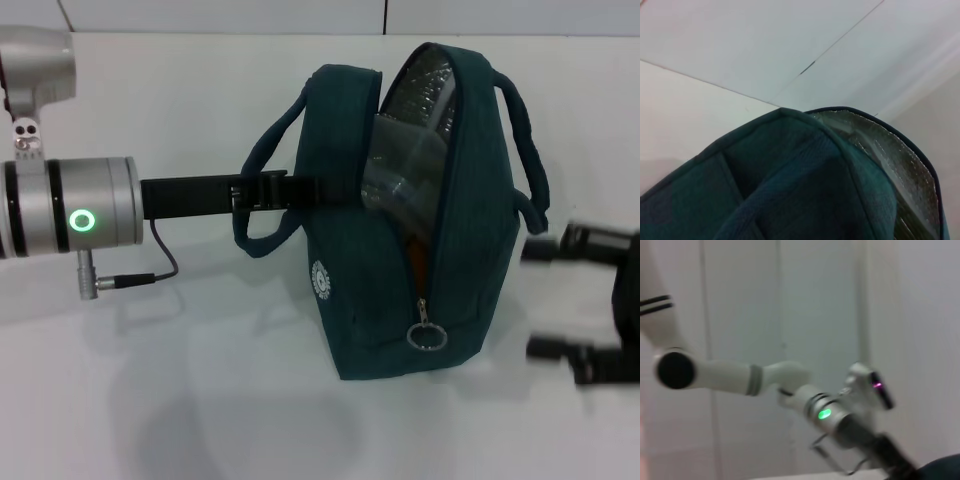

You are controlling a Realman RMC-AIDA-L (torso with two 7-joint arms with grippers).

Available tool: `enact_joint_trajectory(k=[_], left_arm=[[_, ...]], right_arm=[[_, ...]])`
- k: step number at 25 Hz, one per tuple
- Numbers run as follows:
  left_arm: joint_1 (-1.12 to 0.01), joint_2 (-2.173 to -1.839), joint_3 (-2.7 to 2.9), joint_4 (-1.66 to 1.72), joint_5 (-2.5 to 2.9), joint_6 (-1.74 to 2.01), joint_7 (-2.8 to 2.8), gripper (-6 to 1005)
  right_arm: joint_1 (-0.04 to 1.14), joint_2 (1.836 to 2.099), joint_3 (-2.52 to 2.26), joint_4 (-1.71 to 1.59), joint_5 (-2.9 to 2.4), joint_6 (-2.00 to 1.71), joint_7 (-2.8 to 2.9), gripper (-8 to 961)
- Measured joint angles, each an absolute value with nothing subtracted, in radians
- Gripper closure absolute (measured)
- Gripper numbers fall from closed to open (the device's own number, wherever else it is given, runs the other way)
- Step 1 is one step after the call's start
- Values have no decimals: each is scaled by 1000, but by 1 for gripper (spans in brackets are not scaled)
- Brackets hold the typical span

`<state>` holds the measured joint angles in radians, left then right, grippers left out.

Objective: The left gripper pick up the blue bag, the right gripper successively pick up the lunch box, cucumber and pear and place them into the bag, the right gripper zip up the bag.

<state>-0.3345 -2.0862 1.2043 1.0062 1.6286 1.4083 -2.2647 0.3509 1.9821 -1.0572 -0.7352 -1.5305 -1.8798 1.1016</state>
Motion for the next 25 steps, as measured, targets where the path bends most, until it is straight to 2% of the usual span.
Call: enact_joint_trajectory(k=[11, 25], left_arm=[[-341, -2086, 1193, 1006, 1629, 1408, -2265, 945], [-340, -2087, 1190, 1005, 1629, 1408, -2264, 945]], right_arm=[[403, 2008, -1064, -574, -1660, -1804, 1128, 182], [438, 2015, -1113, -499, -1662, -1702, 1123, 183]])
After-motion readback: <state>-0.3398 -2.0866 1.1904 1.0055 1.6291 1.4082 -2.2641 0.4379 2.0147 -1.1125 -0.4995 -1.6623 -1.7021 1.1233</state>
